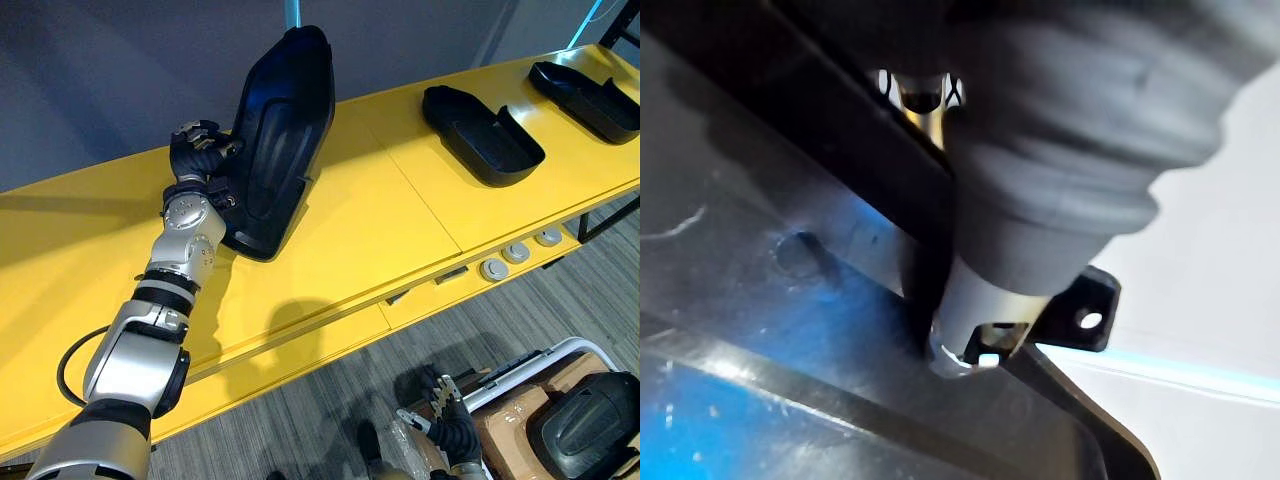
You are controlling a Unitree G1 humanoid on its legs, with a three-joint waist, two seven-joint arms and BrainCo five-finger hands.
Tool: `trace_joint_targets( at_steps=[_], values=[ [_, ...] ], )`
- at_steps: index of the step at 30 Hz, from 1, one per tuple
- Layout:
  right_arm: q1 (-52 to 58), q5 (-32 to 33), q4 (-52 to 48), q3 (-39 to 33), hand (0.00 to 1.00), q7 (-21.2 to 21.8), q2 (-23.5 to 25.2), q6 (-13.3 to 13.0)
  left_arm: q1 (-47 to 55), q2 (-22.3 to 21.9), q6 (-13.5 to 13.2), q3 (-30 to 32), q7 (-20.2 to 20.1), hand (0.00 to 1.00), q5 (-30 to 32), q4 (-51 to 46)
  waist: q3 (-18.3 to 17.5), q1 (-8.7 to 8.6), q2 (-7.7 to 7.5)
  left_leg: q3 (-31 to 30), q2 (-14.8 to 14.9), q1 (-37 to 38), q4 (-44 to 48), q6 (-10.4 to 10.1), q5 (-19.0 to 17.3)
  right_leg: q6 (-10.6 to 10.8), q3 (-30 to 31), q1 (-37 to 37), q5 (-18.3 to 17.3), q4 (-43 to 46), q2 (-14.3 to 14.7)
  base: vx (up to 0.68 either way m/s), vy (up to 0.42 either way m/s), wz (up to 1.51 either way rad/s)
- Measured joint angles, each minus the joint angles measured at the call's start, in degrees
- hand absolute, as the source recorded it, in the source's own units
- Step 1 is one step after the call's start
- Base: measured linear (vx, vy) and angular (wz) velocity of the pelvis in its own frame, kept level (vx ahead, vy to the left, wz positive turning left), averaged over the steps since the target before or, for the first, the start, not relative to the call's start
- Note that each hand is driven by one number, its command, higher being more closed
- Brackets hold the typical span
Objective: Walk over and take plastic housings, then place them on the shelf
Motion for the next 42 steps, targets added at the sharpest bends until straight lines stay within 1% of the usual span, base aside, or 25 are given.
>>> trace_joint_targets(
  at_steps=[1, 2, 5, 6, 8, 9, 11, 12, 13, 18, 20, 24, 28, 30, 31, 32, 33, 35, 36, 37, 38, 39, 40, 41, 42],
  values=[
    [-0.04, 0.00, 0.84, 0.00, 0.00, -0.01, -0.01, 0.04, -0.14, 0.09, 0.00, -0.46, 0.01, 1.00, -0.79, 0.14, 0.15, -0.01, -0.01, 0.00, 0.00, -0.04, 0.00, -0.02, 0.03, -0.02, -0.02, -0.03, 0.01, 0.00, 0.00, 0.00, 0.000, 0.00],
    [-0.11, 0.00, 3.71, 0.00, 0.00, -0.02, -0.19, 0.48, -0.21, 0.16, 0.17, -0.95, 0.03, 1.00, -2.79, 0.24, 0.36, -0.19, 0.00, -0.01, 0.01, -0.25, 0.00, -0.04, 0.14, -0.10, -0.12, -0.15, 0.07, -0.04, 0.01, 0.00, 0.000, 0.03],
    [-0.20, -0.03, 8.63, 0.02, 0.00, -0.09, -1.05, 1.20, -0.20, 0.17, 0.17, -0.95, 0.11, 1.00, -4.22, 0.25, 0.72, -0.51, -0.01, 0.00, 0.01, -0.37, -0.01, -0.02, 0.24, -0.20, -0.20, -0.22, 0.14, -0.07, 0.01, 0.00, 0.000, 0.01],
    [-0.37, -0.04, 10.70, -0.02, 0.00, -0.09, -1.64, 1.86, -0.21, 0.17, 0.16, -0.95, 0.15, 1.00, -4.77, 0.25, 1.11, -0.66, -0.03, -0.01, 0.01, -0.38, -0.01, -0.01, 0.27, -0.26, -0.21, -0.22, 0.19, -0.07, 0.01, 0.00, 0.000, 0.00],
    [-0.71, -0.04, 12.38, -0.06, 0.00, -0.10, -1.89, 2.29, -0.20, 0.17, 0.16, -0.95, 0.22, 1.00, -5.34, 0.25, 1.50, -0.87, -0.05, -0.01, 0.01, -0.47, -0.02, -0.01, 0.36, -0.40, -0.21, -0.33, 0.29, -0.07, 0.02, 0.00, 0.000, 0.00],
    [-1.30, -0.04, 13.32, 0.00, 0.00, -0.10, -2.19, 2.78, -0.20, 0.17, 0.15, -0.95, 0.24, 0.00, -5.34, 0.27, 1.61, -1.15, -0.07, 0.01, 0.00, -0.90, -0.11, 0.05, 0.52, -0.45, -0.18, -0.82, 0.50, -0.07, 0.03, -0.03, 0.001, -0.01],
    [-2.07, -0.04, 14.02, 0.05, 0.00, -0.08, -2.18, 2.90, -0.21, 0.09, 0.17, -1.00, 0.20, 0.00, -5.28, 0.83, 1.73, -1.60, -0.08, 0.04, -0.01, -0.93, -0.58, 0.05, 0.85, -0.43, -0.16, -1.07, 0.66, -0.08, 0.06, 0.00, 0.000, 0.00],
    [-2.46, -0.04, 14.32, 0.16, 0.00, -0.06, -2.16, 2.94, -0.22, 0.04, 0.47, -1.19, 0.19, 0.00, -5.23, 2.11, 1.73, -2.07, -0.08, 0.08, 0.00, -0.78, -0.85, 0.05, 1.04, -0.43, -0.14, -1.07, 0.75, -0.08, 0.09, 0.00, 0.000, 0.00],
    [-2.46, -0.04, 14.32, 0.22, 0.00, -0.04, -2.16, 2.94, -0.22, 0.00, 0.76, -1.57, 0.20, 0.00, -5.13, 2.95, 1.74, -2.19, -0.08, 0.18, 0.01, -0.71, -0.86, 0.05, 1.06, -0.45, -0.06, -1.07, 0.83, -0.10, 0.12, -0.01, 0.006, -0.04],
    [-2.46, -0.03, 14.41, 0.70, 0.00, 0.08, -2.18, 2.95, -0.57, -0.35, 2.65, -1.66, 0.19, 0.00, -2.28, 6.58, 1.86, -2.53, -0.09, 0.98, 0.02, -0.58, -0.87, 0.08, 1.12, -0.49, 0.65, -1.04, 1.64, -0.88, 0.21, -0.02, 0.009, -0.08],
    [-2.47, -0.01, 14.41, 0.68, 0.00, 0.19, -2.18, 2.96, -0.68, -0.51, 2.75, -1.32, 0.28, 0.00, -0.62, 7.78, 1.93, -2.62, -0.13, 1.38, 0.05, -0.37, -0.87, 0.08, 1.13, -0.49, 1.06, -1.05, 1.78, -0.89, 0.28, -0.02, 0.013, -0.09],
    [-2.50, 0.01, 14.41, 0.69, 0.00, 0.20, -2.18, 2.96, -1.15, -0.75, 3.12, -0.06, 1.61, 0.00, 0.55, 9.03, 2.08, -2.68, -0.13, 1.86, 0.08, -0.15, -0.87, 0.09, 1.14, -0.37, 1.63, -1.06, 2.00, -0.98, 0.33, -0.01, 0.019, -0.07],
    [-2.62, 0.11, 14.56, 0.68, 0.00, 0.22, -2.18, 2.96, -1.99, -2.09, 3.45, 5.59, 4.31, 0.00, 2.84, 10.10, 2.32, -2.72, -0.11, 2.38, 0.07, -0.28, -0.90, 0.11, 1.16, -0.23, 1.99, -1.00, 2.79, -2.06, 0.32, -0.01, 0.025, -0.06],
    [-2.71, 0.16, 15.21, 0.67, 0.00, 0.23, -2.18, 2.95, -2.73, -3.35, 3.53, 8.49, 6.09, 0.00, 3.68, 7.58, 2.40, -2.71, -0.09, 2.38, 0.03, -0.27, -0.90, 0.11, 1.18, -0.24, 1.99, -0.97, 2.80, -2.06, 0.35, 0.01, 0.032, -0.01],
    [-2.74, 0.19, 15.66, 0.63, 0.00, 0.25, -2.18, 2.90, -2.73, -3.96, 3.39, 9.69, 7.49, 0.00, 6.39, 2.67, 2.41, -2.64, -0.09, 2.39, 0.02, -0.26, -0.91, 0.11, 1.18, -0.24, 1.99, -0.95, 2.80, -2.06, 0.35, 0.02, 0.032, 0.00],
    [-2.81, 0.19, 15.95, 0.60, 0.00, 0.26, -2.17, 2.89, -2.73, -4.23, 3.06, 10.04, 8.05, 0.00, 7.93, 0.26, 2.42, -2.60, -0.10, 2.39, 0.02, -0.26, -0.92, 0.11, 1.18, -0.25, 1.98, -0.95, 2.80, -2.06, 0.36, 0.03, 0.032, 0.00],
    [-3.27, 0.22, 16.98, 0.45, 0.00, 0.40, -2.17, 2.84, -2.46, -4.63, 1.91, 10.53, 9.86, 0.00, 14.55, -8.32, 2.43, -2.42, -0.09, 2.39, 0.04, -0.10, -0.97, 0.11, 1.18, -0.25, 1.95, -0.74, 2.80, -2.09, 0.36, 0.04, 0.037, -0.01],
    [-3.52, 0.24, 17.49, -0.13, 0.00, 0.61, -2.12, 2.55, -0.23, -4.68, 0.35, 10.51, 11.64, 0.00, 22.20, -18.54, 2.46, -2.34, -0.02, 2.43, 0.10, 1.26, -1.14, 0.11, 1.18, -0.25, 1.84, 0.89, 2.80, -2.70, 0.36, 0.04, 0.027, -0.02],
    [-3.51, 0.29, 17.75, -0.69, 0.00, 0.95, -2.13, 1.81, 2.49, -4.48, -0.68, 10.49, 12.52, 0.00, 28.78, -24.35, 2.45, -2.05, 0.05, 2.45, 0.13, 2.24, -1.09, 0.10, 1.17, -0.26, 1.76, 2.16, 2.73, -2.94, 0.35, 0.00, 0.000, 0.00],
    [-3.60, 0.60, 18.24, -1.20, 0.00, 1.33, -2.12, 0.92, 4.85, -4.00, -1.38, 10.48, 12.82, 0.00, 33.25, -28.25, 2.36, -1.74, 0.21, 2.42, 0.13, 2.72, -1.01, 0.09, 1.16, -0.25, 1.67, 2.81, 2.62, -3.06, 0.35, 0.00, 0.000, 0.00],
    [-3.67, 0.92, 18.77, -1.63, 0.00, 1.54, -2.09, 0.29, 6.43, -3.60, -1.78, 10.49, 12.83, 0.00, 36.18, -30.31, 2.25, -1.45, 0.44, 2.37, 0.11, 3.10, -1.02, 0.08, 1.15, -0.21, 1.53, 3.04, 2.54, -3.08, 0.38, 0.00, 0.024, 0.07],
    [-3.66, 1.86, 19.60, -2.51, 0.00, 1.95, -2.08, -0.48, 9.51, -2.21, -2.38, 10.41, 12.83, 0.00, 42.71, -33.06, 1.94, -0.55, 0.97, 2.23, 0.14, 3.11, -1.08, 0.06, 1.13, -0.19, 1.31, 3.10, 2.50, -3.08, 0.46, -0.02, 0.030, 0.12],
    [-3.67, 2.32, 20.71, -3.15, 0.00, 2.58, -2.19, -1.30, 12.39, -0.33, -2.43, 10.37, 12.65, 0.00, 49.48, -34.09, 1.81, 0.20, 1.45, 1.88, 0.19, 3.08, -1.12, 0.05, 1.12, -0.18, 0.91, 3.24, 2.50, -3.08, 0.50, -0.02, 0.020, 0.16],
    [-3.65, 2.39, 21.35, -3.79, 0.00, 2.92, -2.25, -1.64, 13.86, 0.77, -2.44, 10.21, 12.50, 0.00, 52.34, -34.23, 1.75, 0.38, 1.66, 1.53, 0.22, 3.08, -1.12, 0.04, 1.11, -0.18, 0.42, 3.48, 2.50, -3.09, 0.48, -0.07, 0.032, 0.28],
    [-3.40, 2.54, 22.38, -4.96, 0.00, 3.77, -2.11, -2.00, 18.00, 4.02, -2.47, 9.67, 11.06, 0.00, 59.34, -34.43, 1.49, 0.66, 2.01, 1.04, 0.28, 3.30, -1.13, -0.03, 1.04, -0.07, -0.38, 4.15, 2.41, -3.10, 0.43, -0.06, 0.031, 0.25]
  ],
)
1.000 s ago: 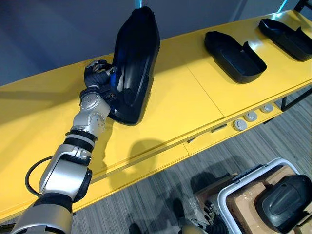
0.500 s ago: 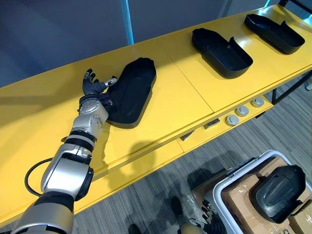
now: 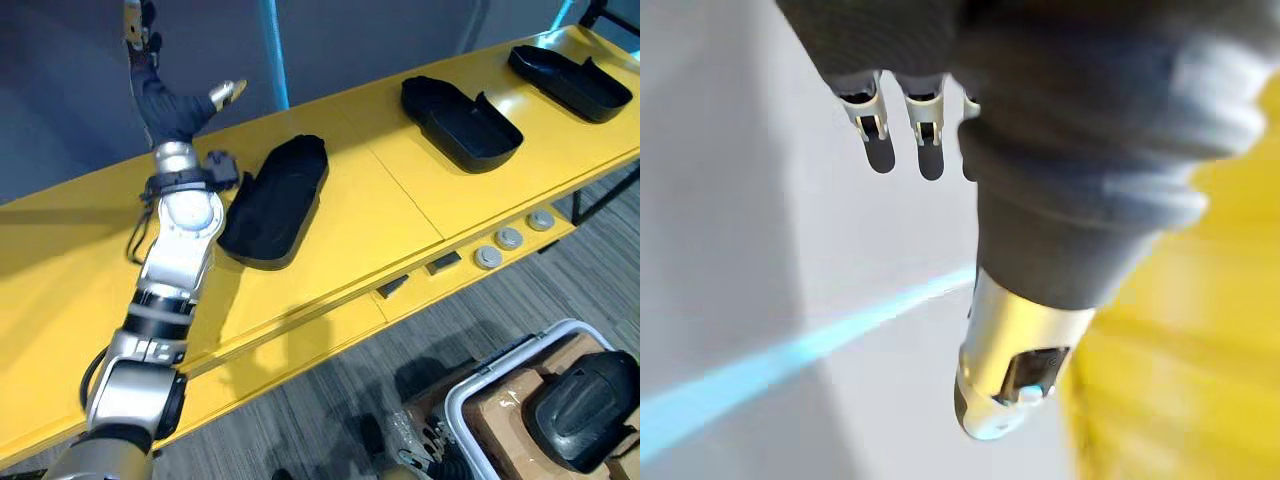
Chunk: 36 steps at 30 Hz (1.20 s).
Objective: Walk over and take plastic housings, then place them on the shelf
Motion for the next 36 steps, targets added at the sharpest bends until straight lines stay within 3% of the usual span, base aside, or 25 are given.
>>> trace_joint_targets(
  at_steps=[6, 10, 18, 24, 25, 30, 36],
  values=[
    [1.80, 0.20, 0.86, -2.06, 0.00, 2.10, -0.06, -1.50, 9.27, 10.00, -1.68, -5.01, -7.80, 0.00, 13.50, 2.28, -2.77, 1.88, 0.63, -0.68, -0.11, -0.11, -0.19, -0.07, -0.06, 0.05, -0.92, 0.95, 0.05, -0.90, -0.27, -0.02, 0.035, 0.14],
    [2.26, 0.19, 0.84, -2.84, 0.00, 3.30, -0.10, -2.24, 12.77, 15.04, -5.09, -10.54, -17.54, 0.00, 21.22, 6.59, -4.78, 2.02, 1.18, -0.23, -0.03, -0.04, -0.30, -0.08, -0.05, 0.06, -0.77, 0.80, 0.05, -0.91, -0.21, 0.05, 0.027, -0.05],
    [2.21, 0.15, 0.92, -2.78, 0.00, 4.29, -0.10, -2.27, 17.54, 19.70, -8.42, -13.79, -24.07, 0.00, 23.28, 9.47, -5.18, 0.61, 1.23, 0.56, 0.14, -0.20, -0.31, -0.41, -0.29, 0.05, -0.04, 0.18, 0.04, -0.91, -0.01, 0.02, 0.016, -0.05],
    [2.05, -0.07, 1.96, -2.16, 0.00, 4.29, -0.04, -2.27, 17.13, 18.00, -9.08, -19.65, -25.26, 0.00, 23.56, 10.08, -6.84, -0.12, 1.20, 0.62, 0.11, -1.13, -0.43, -0.43, -0.29, 0.05, 0.09, -0.85, 0.05, -0.90, -0.01, 0.00, 0.000, 0.00],
    [2.06, -0.07, 2.05, -2.16, 0.00, 4.27, -0.04, -2.27, 16.99, 17.32, -9.02, -19.68, -25.12, 1.00, 23.63, 10.75, -7.11, -0.29, 1.27, 0.62, 0.10, -1.13, -0.44, -0.42, -0.29, 0.05, 0.08, -0.84, 0.05, -0.90, -0.03, 0.00, 0.000, 0.00],
    [1.85, -0.08, 3.50, -2.06, 0.00, 4.11, 0.02, -2.26, 12.64, 10.86, -7.77, -22.01, -24.59, 1.00, 23.77, 15.54, -8.15, -0.77, 1.27, 0.58, -0.10, -1.06, -0.49, -0.41, -0.28, 0.12, 0.09, -0.78, 0.12, -0.89, -0.29, 0.00, 0.000, 0.00],
    [1.77, -0.43, 4.28, -2.05, 0.00, 3.30, 0.06, -2.25, 9.20, 0.61, -4.42, -21.47, -21.38, 1.00, 23.75, 19.55, -8.19, -2.03, 1.17, 1.07, -0.12, -0.42, -1.02, -0.34, -0.23, 0.27, 0.47, -0.64, 0.27, -0.89, -0.42, 0.00, 0.009, -0.04]
  ],
)
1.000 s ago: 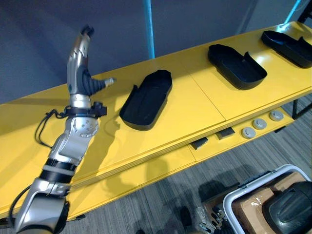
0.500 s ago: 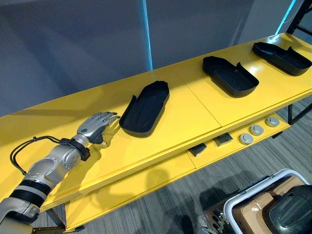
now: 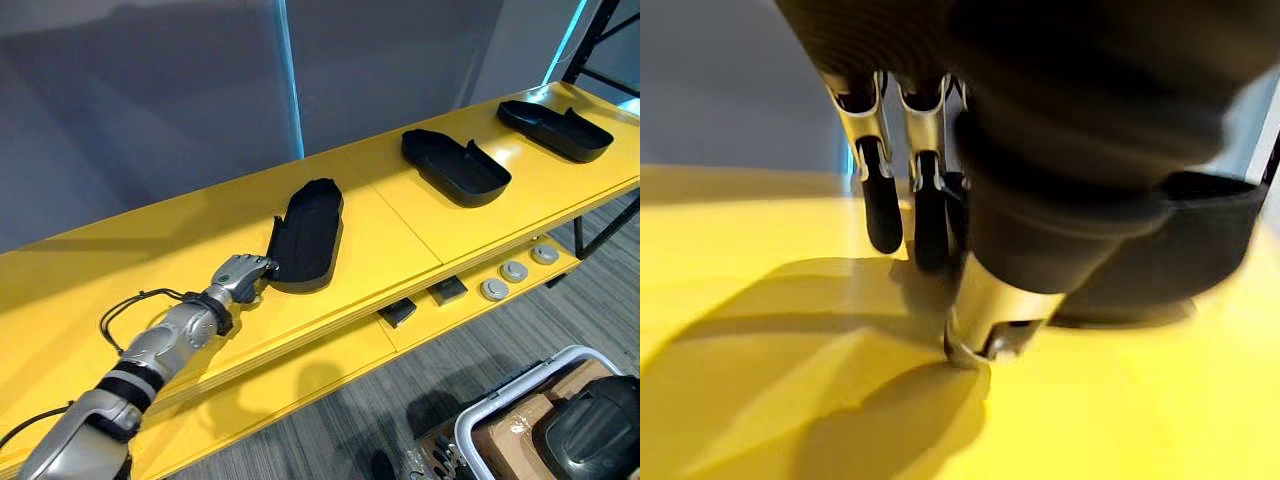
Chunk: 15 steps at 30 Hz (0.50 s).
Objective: Walk over and take plastic housings, then place them on the shelf
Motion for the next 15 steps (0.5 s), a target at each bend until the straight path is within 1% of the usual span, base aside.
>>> trace_joint_targets(
  at_steps=[3, 4, 5, 7, 8, 10, 11, 14, 15],
  values=[
    [-0.74, -0.16, 1.89, -0.02, 0.00, -0.99, 0.18, 0.07, -0.96, -5.37, 2.57, 1.11, 0.44, 1.00, 0.01, 0.62, 0.02, -0.65, -0.03, 0.49, 0.02, 0.33, 0.00, 0.00, 0.00, 0.01, 0.21, 0.11, 0.01, 0.00, 0.06, 0.02, 0.013, -0.07],
    [-0.72, -0.16, 1.93, -0.07, 0.00, -1.15, 0.27, 0.07, -0.96, -6.43, 2.86, 1.51, 0.44, 1.00, 0.01, 0.62, 0.02, -0.74, -0.03, 0.52, 0.03, 0.35, 0.01, 0.00, 0.00, 0.01, 0.23, 0.11, 0.01, 0.00, 0.08, 0.00, 0.000, 0.00],
    [-0.73, -0.22, 1.99, -0.22, 0.00, -1.49, 0.51, 0.12, -1.02, -8.54, 3.60, 2.17, 0.44, 1.00, -0.03, 0.60, 0.02, -0.81, -0.03, 0.56, 0.04, 0.37, 0.01, 0.00, 0.00, 0.02, 0.25, 0.11, 0.01, 0.00, 0.09, 0.00, 0.000, 0.00],
    [-0.73, -0.45, 2.10, -0.27, 0.00, -1.83, 0.77, 0.28, -1.02, -12.03, 4.90, 2.61, 0.34, 1.00, -0.60, 0.33, 0.05, -0.76, -0.04, 0.50, 0.04, 0.44, 0.01, 0.01, 0.01, 0.02, 0.18, 0.24, 0.01, 0.00, 0.10, 0.00, 0.000, 0.00],
    [-0.73, -0.54, 2.15, -0.29, 0.00, -1.88, 0.85, 0.43, -1.02, -13.10, 5.24, 2.75, 0.23, 1.00, -0.71, 0.30, 0.12, -0.74, -0.06, 0.40, 0.04, 0.55, 0.02, 0.02, 0.01, 0.02, 0.11, 0.38, 0.01, 0.00, 0.09, 0.01, 0.014, 0.05],
    [-0.73, -1.17, 2.21, -0.29, 0.00, -2.19, 1.14, 1.14, -1.01, -16.95, 6.66, 3.10, -0.06, 1.00, -1.57, -0.02, 0.75, -0.65, -0.17, 0.09, 0.03, 1.29, 0.02, 0.01, 0.00, 0.05, -0.16, 1.35, -0.06, 0.00, 0.05, 0.00, 0.019, 0.06],
    [-0.76, -1.34, 2.28, -0.29, 0.00, -2.20, 1.14, 1.27, -1.02, -17.91, 6.95, 3.33, -0.11, 1.00, -1.71, -0.05, 0.77, -0.66, -0.17, -0.03, 0.01, 1.28, 0.01, 0.01, 0.00, 0.07, -0.26, 1.38, -0.08, 0.00, 0.01, -0.02, 0.020, 0.06],
    [-0.77, -2.15, 2.37, -0.33, 0.00, -2.50, 1.16, 2.30, -1.21, -22.89, 9.55, 5.37, -0.39, 1.00, -1.63, 0.02, 1.22, -0.70, -0.21, -0.58, -0.01, 1.29, 0.01, 0.05, 0.03, 0.11, -0.65, 1.64, -0.11, 0.01, -0.05, -0.02, 0.014, 0.07],
    [-0.77, -2.13, 2.35, -0.37, 0.00, -2.51, 1.17, 2.33, -1.45, -23.56, 10.11, 5.59, -0.39, 1.00, -1.58, 0.09, 1.46, -0.70, -0.21, -0.64, -0.01, 1.34, 0.01, 0.09, 0.05, 0.11, -0.73, 1.72, -0.11, 0.02, -0.05, -0.03, 0.012, 0.05]
  ],
)
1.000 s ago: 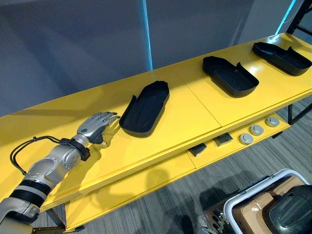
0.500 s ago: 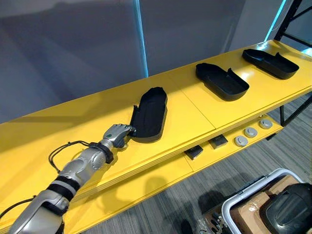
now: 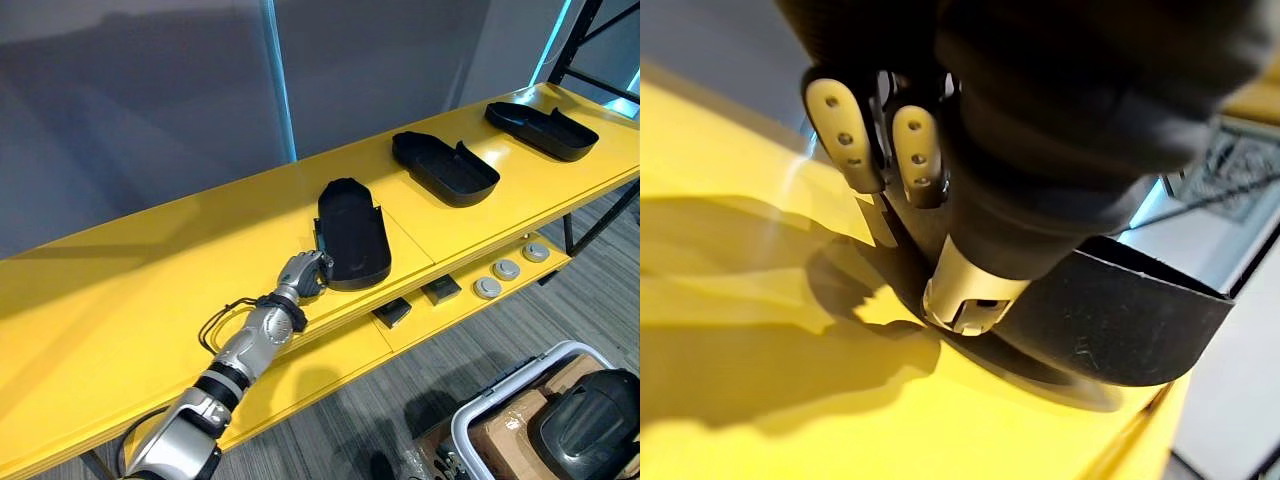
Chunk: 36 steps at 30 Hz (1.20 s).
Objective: Walk over and take plastic housings, then place them on the shelf
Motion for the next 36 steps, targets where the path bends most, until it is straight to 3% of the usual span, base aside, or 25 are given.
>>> trace_joint_targets(
  at_steps=[5, 11, 20, 25, 29, 33, 36],
  values=[
    [-0.18, 0.02, -0.61, -0.16, 0.00, -0.02, 0.04, 0.03, -4.75, -4.33, 4.28, 3.77, 0.82, 1.00, 1.67, 4.61, 1.33, -0.21, -0.01, -0.15, 0.03, -0.07, -0.01, 0.14, 0.12, 0.00, -0.24, -0.04, 0.01, 0.07, 0.02, -0.01, 0.004, 0.02],
    [-0.84, 0.05, -1.16, -0.21, 0.00, -0.01, 0.06, 0.06, -11.28, -4.65, 7.76, 10.49, 2.21, 1.00, 3.38, 10.06, 2.93, -0.62, 0.00, -0.02, 0.02, -0.03, 0.01, 0.20, 0.23, 0.00, -0.15, -0.06, 0.00, 0.08, 0.12, 0.01, 0.006, -0.01],
    [-1.83, 0.24, -1.21, -0.19, 0.00, 0.05, -0.02, 0.01, -15.14, 0.38, 9.47, 14.93, 3.98, 1.00, 3.90, 15.04, 4.20, -0.02, -0.01, -0.18, 0.01, -0.06, 0.21, 0.18, 0.28, -0.04, -0.35, 0.10, -0.02, 0.08, 0.21, 0.00, 0.006, 0.01],
    [-2.17, 0.29, -1.18, -0.16, 0.00, 0.06, -0.07, -0.01, -15.15, 0.54, 9.51, 16.61, 4.19, 1.00, 3.86, 15.04, 4.86, 0.51, -0.17, -1.27, -0.04, -0.09, 0.25, 0.26, 0.37, -0.09, -1.11, 0.61, -0.14, 0.07, 0.17, -0.01, 0.019, 0.09],
    [-2.32, 0.39, -1.10, -0.35, 0.00, 0.06, -0.11, -0.04, -14.43, 0.32, 10.28, 14.70, 4.19, 1.00, 3.95, 9.71, 5.26, 1.79, -0.28, -1.47, -0.03, -0.08, 0.26, 0.27, 0.43, -0.10, -1.21, 0.77, -0.18, 0.06, 0.17, 0.00, 0.014, 0.03],
    [-2.47, 0.75, -0.83, -0.98, 0.00, 0.04, 0.03, -0.03, -8.87, 0.13, 10.25, 12.42, 4.04, 1.00, 4.54, -0.62, 5.26, 2.17, -0.28, -1.52, -0.02, -0.03, 0.25, 0.27, 0.43, -0.09, -1.56, 0.92, -0.34, 0.02, 0.12, 0.02, 0.014, 0.01],
    [-2.49, 1.64, -0.41, -1.61, 0.00, 0.03, 0.60, -0.03, -5.45, -1.10, 10.20, 11.94, 3.32, 1.00, 5.86, -3.13, 5.26, 2.34, -0.28, -1.95, -0.02, 0.13, 0.26, 0.27, 0.43, -0.07, -2.11, 1.39, -0.45, 0.00, 0.08, 0.01, 0.021, 0.07]
  ],
)
